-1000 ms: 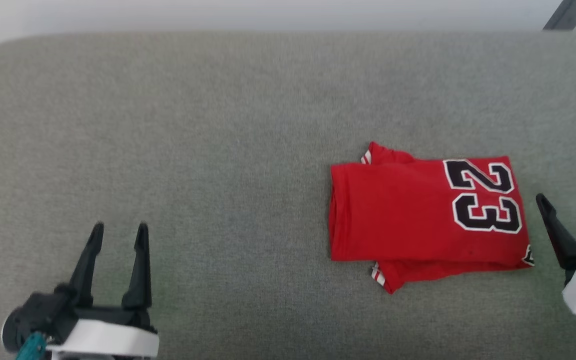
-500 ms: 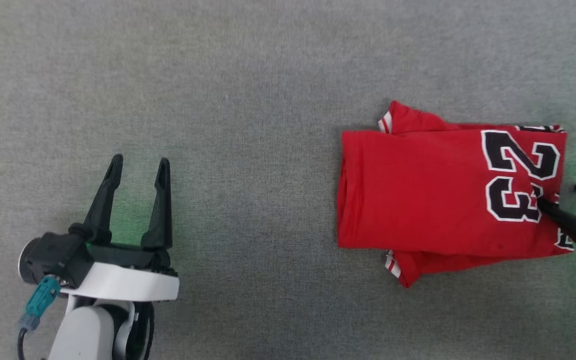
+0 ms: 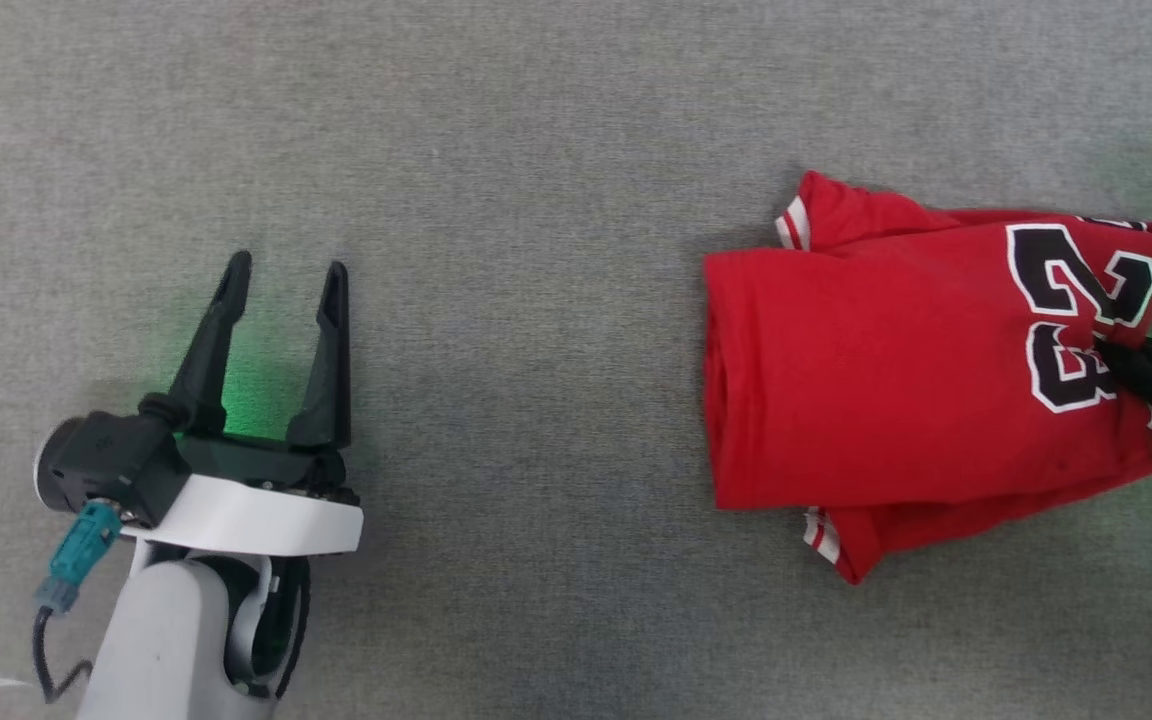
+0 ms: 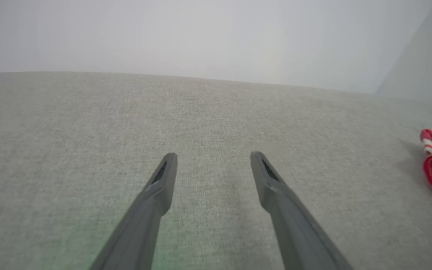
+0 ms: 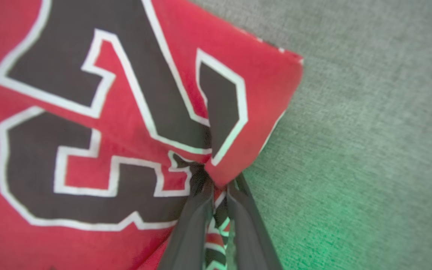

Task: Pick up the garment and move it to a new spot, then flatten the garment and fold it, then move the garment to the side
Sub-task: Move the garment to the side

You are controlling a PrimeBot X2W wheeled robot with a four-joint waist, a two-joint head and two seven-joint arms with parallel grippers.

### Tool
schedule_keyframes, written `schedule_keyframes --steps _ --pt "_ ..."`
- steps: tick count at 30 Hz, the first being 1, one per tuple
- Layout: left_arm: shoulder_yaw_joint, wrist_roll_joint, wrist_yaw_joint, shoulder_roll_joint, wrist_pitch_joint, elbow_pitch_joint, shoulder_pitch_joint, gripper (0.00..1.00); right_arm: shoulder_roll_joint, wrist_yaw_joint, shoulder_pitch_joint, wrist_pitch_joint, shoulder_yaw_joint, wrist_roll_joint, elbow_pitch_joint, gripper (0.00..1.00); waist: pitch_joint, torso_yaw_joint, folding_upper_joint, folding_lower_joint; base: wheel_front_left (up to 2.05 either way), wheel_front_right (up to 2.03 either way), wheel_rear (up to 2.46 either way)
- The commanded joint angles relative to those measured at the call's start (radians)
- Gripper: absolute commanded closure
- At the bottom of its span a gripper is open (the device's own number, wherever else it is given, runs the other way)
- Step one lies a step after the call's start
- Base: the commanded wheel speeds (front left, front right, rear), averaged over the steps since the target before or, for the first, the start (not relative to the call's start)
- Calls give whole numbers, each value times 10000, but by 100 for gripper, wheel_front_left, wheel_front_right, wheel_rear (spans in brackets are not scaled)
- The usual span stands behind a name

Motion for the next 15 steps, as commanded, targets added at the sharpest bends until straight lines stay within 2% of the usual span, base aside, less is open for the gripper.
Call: schedule_keyframes --steps 1,7,9,15 --pt "-26 -35 -18 41 -48 -7 -172 0 445 -25 331 -19 429 5 584 100 -15 -110 -1 0 0 0 0" --pt "-519 196 -17 493 -48 -14 -626 0 303 -82 382 -1018 -1146 -28 687 100 -32 -745 -1 0 0 0 0" --pt "-759 127 -18 685 -49 -96 -905 0 443 -44 437 -1461 -1688 -53 725 100 67 -1094 -1 0 0 0 0" --pt "-1787 210 -17 1673 -48 -244 -2082 0 603 -30 251 -3074 -3095 -441 1715 100 688 -2220 -1 0 0 0 0"
